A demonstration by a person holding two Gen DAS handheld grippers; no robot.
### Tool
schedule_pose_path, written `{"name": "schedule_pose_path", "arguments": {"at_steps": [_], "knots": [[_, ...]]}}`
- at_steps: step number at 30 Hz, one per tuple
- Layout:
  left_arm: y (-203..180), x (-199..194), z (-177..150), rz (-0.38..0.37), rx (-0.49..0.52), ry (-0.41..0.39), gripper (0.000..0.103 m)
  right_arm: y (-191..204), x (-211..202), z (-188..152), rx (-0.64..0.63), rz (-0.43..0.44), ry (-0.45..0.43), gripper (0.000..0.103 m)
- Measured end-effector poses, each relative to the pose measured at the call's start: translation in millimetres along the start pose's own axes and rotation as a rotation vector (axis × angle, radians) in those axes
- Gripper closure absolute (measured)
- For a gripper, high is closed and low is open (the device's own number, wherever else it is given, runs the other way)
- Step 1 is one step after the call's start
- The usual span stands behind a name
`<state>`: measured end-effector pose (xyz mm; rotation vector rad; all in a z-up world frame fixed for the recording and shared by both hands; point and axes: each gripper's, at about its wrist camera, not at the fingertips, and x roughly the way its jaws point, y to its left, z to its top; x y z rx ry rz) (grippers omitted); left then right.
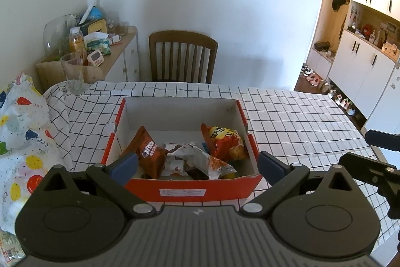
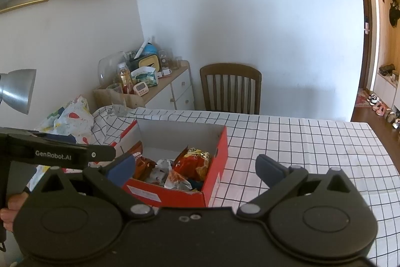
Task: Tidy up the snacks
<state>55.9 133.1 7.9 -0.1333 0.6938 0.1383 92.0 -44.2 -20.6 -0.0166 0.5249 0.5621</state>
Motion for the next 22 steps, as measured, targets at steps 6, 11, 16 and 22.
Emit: {"name": "schedule_pose_path", "arguments": {"at_steps": [6,11,16,22], "knots": [[1.7,2.6,-1.2,0.007,-0.01,0.008,0.001,-0.2,0.4,-2.0,0.007,0.003,0.007,0.0],[-0.6,4.5,-2.0,-0.012,-0.007,0.017,0.001,-0.2,0.4,-2.8,0.012,0.003,0.012,0.0],[-3.5,6.6,-2.8,-0.009,-0.006,0.022,0.001,-2.5,2.2,-3.6,0.018,0.003,0.018,0.001],[-5.3,10.1,-2.6,0.001,-0.01,0.032,0.001,-7.0,3.6,-5.0,0.029,0.005,0.025,0.0]]}}
